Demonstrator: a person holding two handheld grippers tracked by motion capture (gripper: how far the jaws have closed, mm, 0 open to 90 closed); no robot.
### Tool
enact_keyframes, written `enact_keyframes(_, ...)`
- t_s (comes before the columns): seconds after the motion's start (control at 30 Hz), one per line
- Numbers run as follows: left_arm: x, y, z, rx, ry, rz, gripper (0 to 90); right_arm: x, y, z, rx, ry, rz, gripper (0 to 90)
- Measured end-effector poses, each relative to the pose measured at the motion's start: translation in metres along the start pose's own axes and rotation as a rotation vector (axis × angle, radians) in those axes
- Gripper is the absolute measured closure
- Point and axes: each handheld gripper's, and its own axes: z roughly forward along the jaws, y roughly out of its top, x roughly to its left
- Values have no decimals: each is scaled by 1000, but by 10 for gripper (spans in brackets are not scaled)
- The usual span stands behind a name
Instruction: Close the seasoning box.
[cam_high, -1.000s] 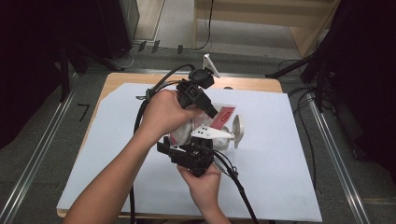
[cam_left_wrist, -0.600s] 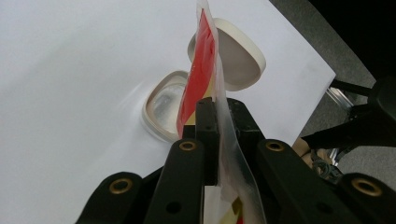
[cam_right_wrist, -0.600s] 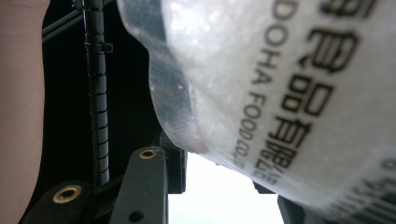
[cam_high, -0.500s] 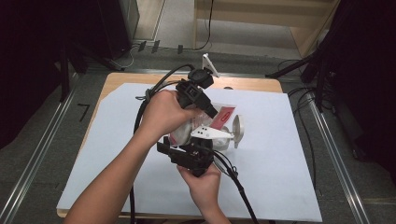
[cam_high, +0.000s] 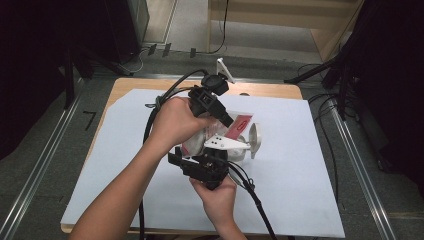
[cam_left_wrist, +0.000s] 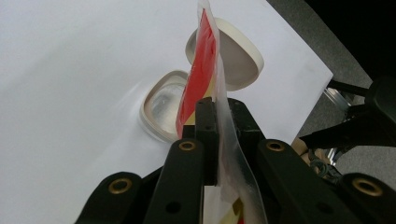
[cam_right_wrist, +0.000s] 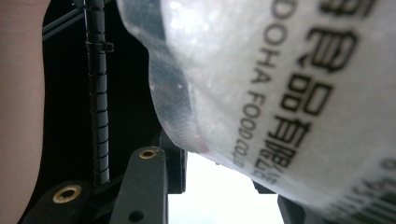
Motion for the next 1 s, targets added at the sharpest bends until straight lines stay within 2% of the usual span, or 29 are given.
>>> enact_keyframes(0.6, 1, -1, 0, 0, -6, 7, 852, 1, -1, 0, 8, -5, -15, 642)
enact_keyframes(0.77, -1, -1, 0, -2, -12, -3, 852, 2, -2, 0, 16, -21, -49, 642)
enact_keyframes(1.0, -1, -1, 0, 7, -8, 6, 851, 2, -2, 0, 14, -24, -43, 652)
